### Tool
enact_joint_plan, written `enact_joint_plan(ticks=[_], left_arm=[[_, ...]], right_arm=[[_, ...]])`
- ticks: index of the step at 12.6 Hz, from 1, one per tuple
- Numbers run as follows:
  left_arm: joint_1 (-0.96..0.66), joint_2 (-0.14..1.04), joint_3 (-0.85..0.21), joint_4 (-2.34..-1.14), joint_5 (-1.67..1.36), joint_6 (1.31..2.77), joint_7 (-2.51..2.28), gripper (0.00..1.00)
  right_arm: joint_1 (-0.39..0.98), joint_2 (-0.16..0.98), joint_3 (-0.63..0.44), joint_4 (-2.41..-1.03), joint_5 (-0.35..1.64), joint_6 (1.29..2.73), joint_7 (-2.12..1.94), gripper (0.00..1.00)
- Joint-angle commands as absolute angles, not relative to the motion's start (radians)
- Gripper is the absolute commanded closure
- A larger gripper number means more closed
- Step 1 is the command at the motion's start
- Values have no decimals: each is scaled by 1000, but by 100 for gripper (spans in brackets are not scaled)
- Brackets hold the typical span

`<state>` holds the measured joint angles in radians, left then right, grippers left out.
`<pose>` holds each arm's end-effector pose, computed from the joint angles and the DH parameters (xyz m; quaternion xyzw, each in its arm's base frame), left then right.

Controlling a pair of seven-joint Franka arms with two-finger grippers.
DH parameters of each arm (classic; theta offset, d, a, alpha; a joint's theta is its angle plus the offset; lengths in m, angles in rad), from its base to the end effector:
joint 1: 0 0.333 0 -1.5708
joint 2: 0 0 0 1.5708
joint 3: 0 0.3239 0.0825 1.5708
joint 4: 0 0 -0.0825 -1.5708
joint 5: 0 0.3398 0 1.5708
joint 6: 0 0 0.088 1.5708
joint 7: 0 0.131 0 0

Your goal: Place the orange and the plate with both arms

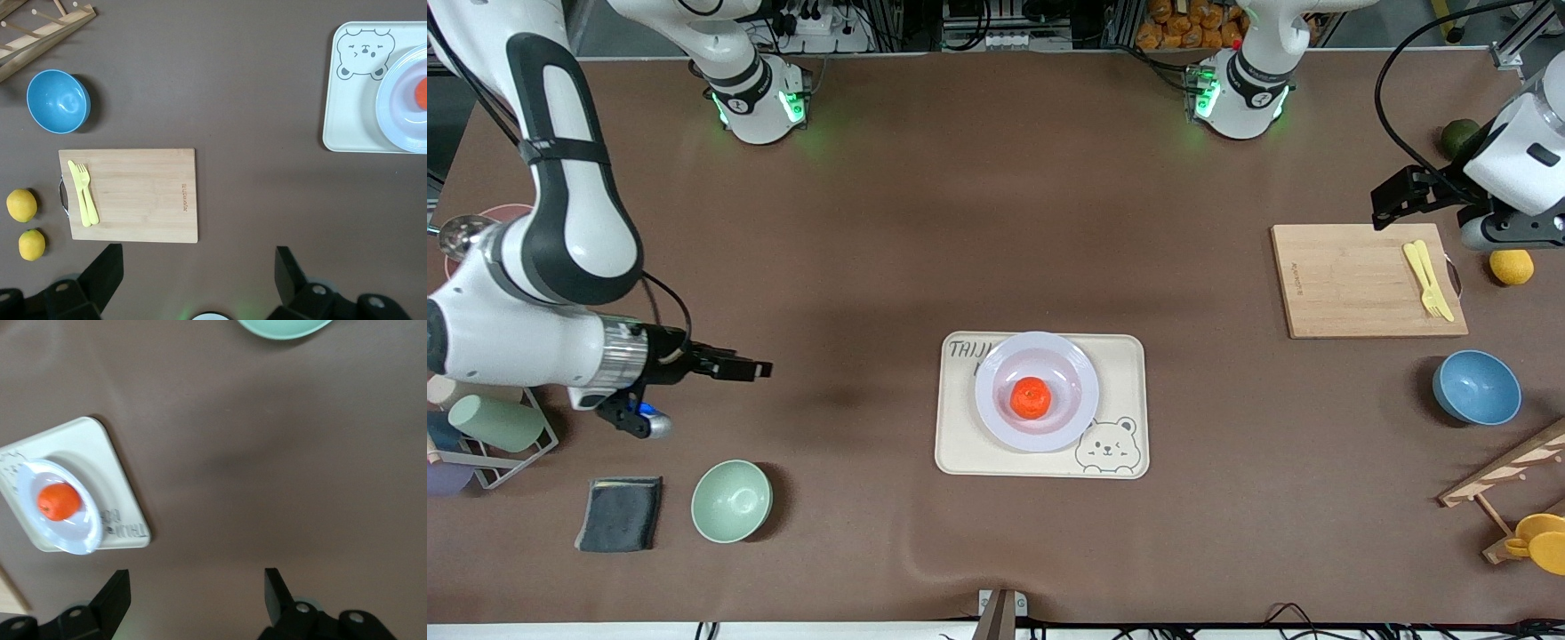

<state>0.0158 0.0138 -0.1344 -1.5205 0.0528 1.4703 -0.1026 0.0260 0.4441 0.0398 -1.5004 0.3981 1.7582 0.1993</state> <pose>0.5003 -0.0517 0.6145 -0.9991 0.0062 0.0289 0.0288 0.6217 0.0809 0.4069 -0.9684 0.1207 0.1166 0.1847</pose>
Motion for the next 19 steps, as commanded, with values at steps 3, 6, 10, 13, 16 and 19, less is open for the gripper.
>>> enact_joint_plan(ticks=[3, 6, 10, 13, 16, 19], left_arm=[[14, 17, -135, -1509, 40, 1456, -114, 0], [12, 15, -135, -1508, 41, 1456, -124, 0], [12, 23, -135, -1502, 44, 1456, -115, 0], [12, 21, -135, -1500, 48, 1456, -112, 0], [14, 21, -135, -1500, 49, 1456, -112, 0], [14, 21, -135, -1500, 48, 1456, -112, 0]], right_arm=[[-73, 422, 54, -1385, 269, 1570, 72, 0], [-86, 367, 63, -1353, 172, 1503, 71, 0], [-80, 230, 66, -1362, 95, 1450, 74, 0], [-68, 170, 72, -1381, 26, 1448, 75, 0], [-72, 101, 69, -1402, 26, 1450, 75, 0], [-66, 84, 77, -1397, 26, 1447, 75, 0]])
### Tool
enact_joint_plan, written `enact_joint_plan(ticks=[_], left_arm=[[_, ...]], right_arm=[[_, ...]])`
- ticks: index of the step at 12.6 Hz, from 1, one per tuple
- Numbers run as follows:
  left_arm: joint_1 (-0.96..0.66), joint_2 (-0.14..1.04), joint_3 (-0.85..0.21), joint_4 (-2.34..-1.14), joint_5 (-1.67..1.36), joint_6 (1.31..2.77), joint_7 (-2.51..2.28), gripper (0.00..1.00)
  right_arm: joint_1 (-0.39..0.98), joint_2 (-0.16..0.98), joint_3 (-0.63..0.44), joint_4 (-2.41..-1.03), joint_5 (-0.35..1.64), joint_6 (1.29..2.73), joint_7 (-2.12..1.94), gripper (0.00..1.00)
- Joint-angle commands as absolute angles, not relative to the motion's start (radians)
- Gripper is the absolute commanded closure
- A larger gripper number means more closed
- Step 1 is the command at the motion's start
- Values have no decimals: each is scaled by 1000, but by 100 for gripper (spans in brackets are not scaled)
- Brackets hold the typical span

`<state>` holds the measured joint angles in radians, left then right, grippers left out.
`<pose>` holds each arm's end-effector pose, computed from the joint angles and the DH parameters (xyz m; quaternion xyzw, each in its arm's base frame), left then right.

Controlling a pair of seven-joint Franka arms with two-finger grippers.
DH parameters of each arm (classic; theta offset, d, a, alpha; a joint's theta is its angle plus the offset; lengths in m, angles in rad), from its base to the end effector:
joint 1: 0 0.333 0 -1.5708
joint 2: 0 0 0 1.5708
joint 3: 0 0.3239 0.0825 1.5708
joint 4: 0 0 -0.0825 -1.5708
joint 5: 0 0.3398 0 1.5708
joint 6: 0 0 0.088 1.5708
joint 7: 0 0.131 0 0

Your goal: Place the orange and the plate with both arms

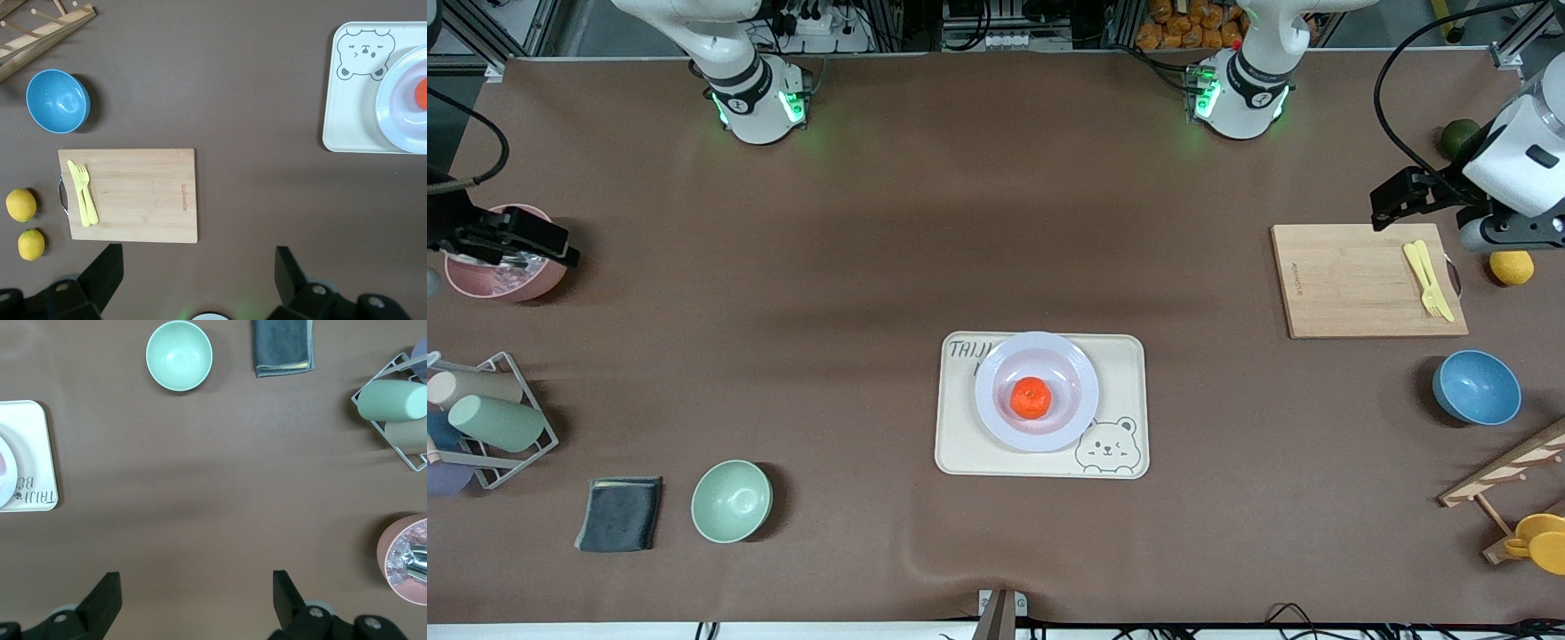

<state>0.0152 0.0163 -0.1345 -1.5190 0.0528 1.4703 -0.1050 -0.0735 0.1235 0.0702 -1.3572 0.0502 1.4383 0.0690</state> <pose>0.5011 -0.0520 0.6138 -0.9991 0.0054 0.0294 0.0287 0.5350 0.0025 0.6228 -0.9988 0.0335 0.0220 0.0286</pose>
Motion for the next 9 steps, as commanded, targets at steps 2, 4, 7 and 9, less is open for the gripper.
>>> enact_joint_plan(ticks=[2, 4, 7, 9], left_arm=[[14, 21, -135, -1500, 46, 1456, -112, 0], [15, 21, -135, -1503, 45, 1456, -112, 0], [15, 21, -135, -1502, 45, 1456, -112, 0], [15, 21, -135, -1502, 44, 1456, -112, 0]], right_arm=[[-60, 74, 74, -1407, 26, 1457, 75, 0], [-52, 60, 72, -1422, 26, 1462, 77, 0], [-35, -8, 71, -1528, 22, 1534, 75, 0], [-6, 5, 72, -1514, -7, 1534, 77, 0]])
